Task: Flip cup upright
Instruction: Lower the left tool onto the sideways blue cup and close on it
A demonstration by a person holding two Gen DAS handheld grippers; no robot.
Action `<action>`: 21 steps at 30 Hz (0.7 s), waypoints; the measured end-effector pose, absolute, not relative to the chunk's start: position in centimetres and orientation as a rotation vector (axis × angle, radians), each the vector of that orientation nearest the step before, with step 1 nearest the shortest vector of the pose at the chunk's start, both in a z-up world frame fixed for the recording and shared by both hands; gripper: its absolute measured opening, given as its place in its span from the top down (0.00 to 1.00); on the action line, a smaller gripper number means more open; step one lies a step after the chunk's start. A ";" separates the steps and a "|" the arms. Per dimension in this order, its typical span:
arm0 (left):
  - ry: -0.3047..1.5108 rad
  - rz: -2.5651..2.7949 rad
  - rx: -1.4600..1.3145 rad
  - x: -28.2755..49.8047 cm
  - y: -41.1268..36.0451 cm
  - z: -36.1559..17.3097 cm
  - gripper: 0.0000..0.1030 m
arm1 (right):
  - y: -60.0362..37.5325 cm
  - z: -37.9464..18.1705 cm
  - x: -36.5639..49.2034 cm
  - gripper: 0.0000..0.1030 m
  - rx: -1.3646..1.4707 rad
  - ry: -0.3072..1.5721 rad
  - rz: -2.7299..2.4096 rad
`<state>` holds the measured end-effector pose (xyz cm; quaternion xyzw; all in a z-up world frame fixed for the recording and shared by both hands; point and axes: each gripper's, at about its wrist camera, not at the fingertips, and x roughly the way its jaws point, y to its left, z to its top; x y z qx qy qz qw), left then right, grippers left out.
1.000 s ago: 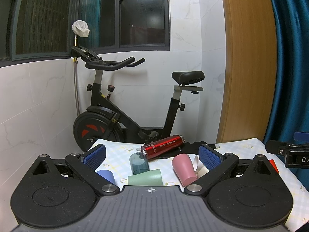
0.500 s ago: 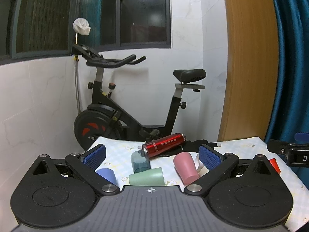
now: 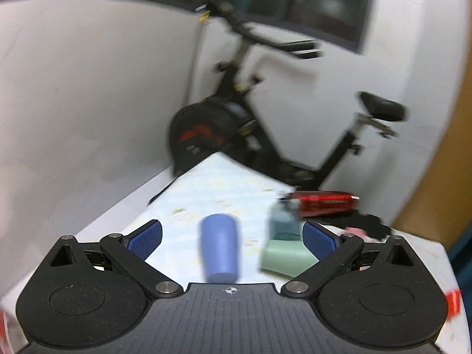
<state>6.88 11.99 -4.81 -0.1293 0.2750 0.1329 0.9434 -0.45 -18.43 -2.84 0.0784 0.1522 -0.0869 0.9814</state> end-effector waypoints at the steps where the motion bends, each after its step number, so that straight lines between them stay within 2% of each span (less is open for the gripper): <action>1: 0.576 0.291 -0.287 7.5 13.0 -5.3 0.02 | -18.5 -3.0 -0.2 0.00 0.166 0.313 -0.167; 4: 0.620 0.341 -0.345 9.5 15.5 -6.7 0.03 | -18.7 -3.4 0.5 0.00 0.172 0.326 -0.152; 8: 0.667 0.371 -0.335 12.6 16.3 -8.9 0.15 | -18.5 -4.0 1.6 0.00 0.169 0.354 -0.143; 19: 0.812 0.304 -0.372 19.6 16.7 -16.7 0.24 | -18.8 -5.3 3.2 0.00 0.151 0.407 -0.174; 21: 0.809 0.299 -0.383 20.1 16.8 -17.5 0.23 | -19.1 -5.4 3.4 0.00 0.149 0.412 -0.181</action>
